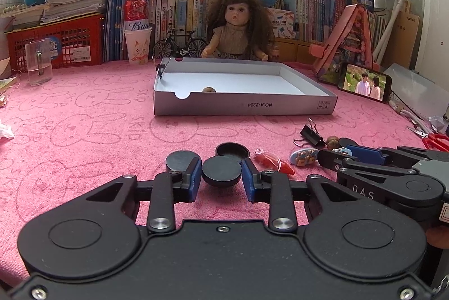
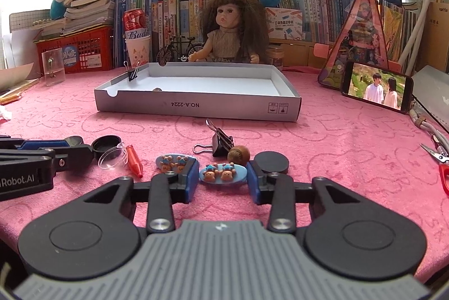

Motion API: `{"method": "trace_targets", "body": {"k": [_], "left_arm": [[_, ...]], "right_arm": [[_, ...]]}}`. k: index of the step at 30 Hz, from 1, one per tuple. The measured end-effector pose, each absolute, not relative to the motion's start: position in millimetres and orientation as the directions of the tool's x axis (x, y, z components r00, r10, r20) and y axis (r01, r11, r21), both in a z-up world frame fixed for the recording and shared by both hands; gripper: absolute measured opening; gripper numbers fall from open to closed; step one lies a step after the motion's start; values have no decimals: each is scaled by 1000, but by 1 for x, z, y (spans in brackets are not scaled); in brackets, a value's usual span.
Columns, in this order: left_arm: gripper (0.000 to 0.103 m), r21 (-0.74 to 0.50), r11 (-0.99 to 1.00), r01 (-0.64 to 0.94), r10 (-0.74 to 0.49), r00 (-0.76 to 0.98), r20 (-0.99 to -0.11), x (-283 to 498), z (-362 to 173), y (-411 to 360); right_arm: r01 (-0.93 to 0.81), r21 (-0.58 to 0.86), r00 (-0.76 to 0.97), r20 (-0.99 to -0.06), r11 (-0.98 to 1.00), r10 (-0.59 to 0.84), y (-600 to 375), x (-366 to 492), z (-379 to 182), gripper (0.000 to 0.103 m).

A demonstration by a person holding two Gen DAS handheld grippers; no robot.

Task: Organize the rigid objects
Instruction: 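Grasp the black round puck with the left gripper while the right grasps the blue oval clip, then carry the puck and clip into the white tray while both grippers open to release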

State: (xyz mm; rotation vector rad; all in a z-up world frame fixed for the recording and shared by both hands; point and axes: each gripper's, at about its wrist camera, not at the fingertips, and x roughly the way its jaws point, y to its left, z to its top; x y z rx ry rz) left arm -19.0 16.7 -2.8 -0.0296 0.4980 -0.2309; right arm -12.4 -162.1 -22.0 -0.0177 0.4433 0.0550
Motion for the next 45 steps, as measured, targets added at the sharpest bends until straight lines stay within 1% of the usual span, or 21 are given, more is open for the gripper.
{"method": "trace_targets", "body": {"k": [19, 45], "left_arm": [[29, -112, 977, 183, -215, 861, -461, -16, 6, 15], [29, -118, 971, 206, -237, 862, -449, -3, 17, 6]], "right_arm": [[-55, 10, 910, -411, 998, 54, -167, -12, -12, 42], [-12, 39, 914, -404, 999, 27, -178, -4, -8, 42]]}}
